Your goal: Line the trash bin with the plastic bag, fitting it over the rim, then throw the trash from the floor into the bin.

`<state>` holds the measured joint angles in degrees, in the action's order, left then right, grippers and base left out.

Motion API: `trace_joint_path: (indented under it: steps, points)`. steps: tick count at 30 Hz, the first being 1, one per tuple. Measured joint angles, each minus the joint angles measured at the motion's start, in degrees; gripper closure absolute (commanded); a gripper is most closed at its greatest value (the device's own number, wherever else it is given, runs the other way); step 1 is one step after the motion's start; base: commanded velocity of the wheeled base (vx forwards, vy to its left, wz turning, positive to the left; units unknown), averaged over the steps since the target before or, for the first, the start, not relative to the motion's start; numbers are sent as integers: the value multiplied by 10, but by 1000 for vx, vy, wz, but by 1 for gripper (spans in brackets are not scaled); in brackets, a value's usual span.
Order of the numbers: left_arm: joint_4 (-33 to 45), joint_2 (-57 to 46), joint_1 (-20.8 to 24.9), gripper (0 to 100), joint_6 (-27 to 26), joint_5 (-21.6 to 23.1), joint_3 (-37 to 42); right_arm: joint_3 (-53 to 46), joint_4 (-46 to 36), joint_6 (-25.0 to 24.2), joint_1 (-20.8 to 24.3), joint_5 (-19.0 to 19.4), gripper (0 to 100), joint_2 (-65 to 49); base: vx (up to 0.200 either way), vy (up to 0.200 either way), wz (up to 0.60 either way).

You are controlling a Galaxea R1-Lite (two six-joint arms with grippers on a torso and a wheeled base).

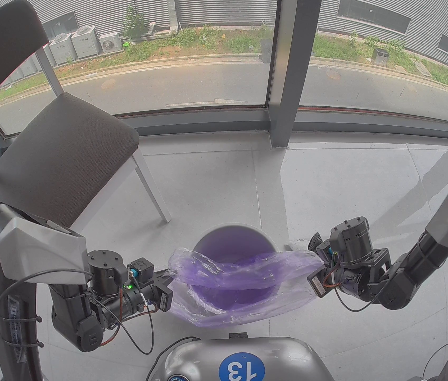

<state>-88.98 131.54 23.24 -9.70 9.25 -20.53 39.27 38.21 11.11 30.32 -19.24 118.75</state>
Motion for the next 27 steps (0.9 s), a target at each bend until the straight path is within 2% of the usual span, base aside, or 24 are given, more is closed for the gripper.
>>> trace_joint_path:
  steps: [5, 11, 16, 27]
  points:
    - [0, 6, 4, 100, 0, -13, -2, 6, 1, 4, -15, 0, 100, 18, 0, 0, 0]
    - [12, 5, -19, 100, -6, -15, -3, -18, -5, 11, -24, 3, 100, 3, 0, 0, 0]
    - [45, -9, -29, 100, -11, -12, -2, -59, -2, 23, -22, 4, 100, -17, 0, 0, 0]
    - [48, -46, -27, 100, -3, -7, 0, -111, -5, 44, -18, 5, 100, -70, 0, 0, 0]
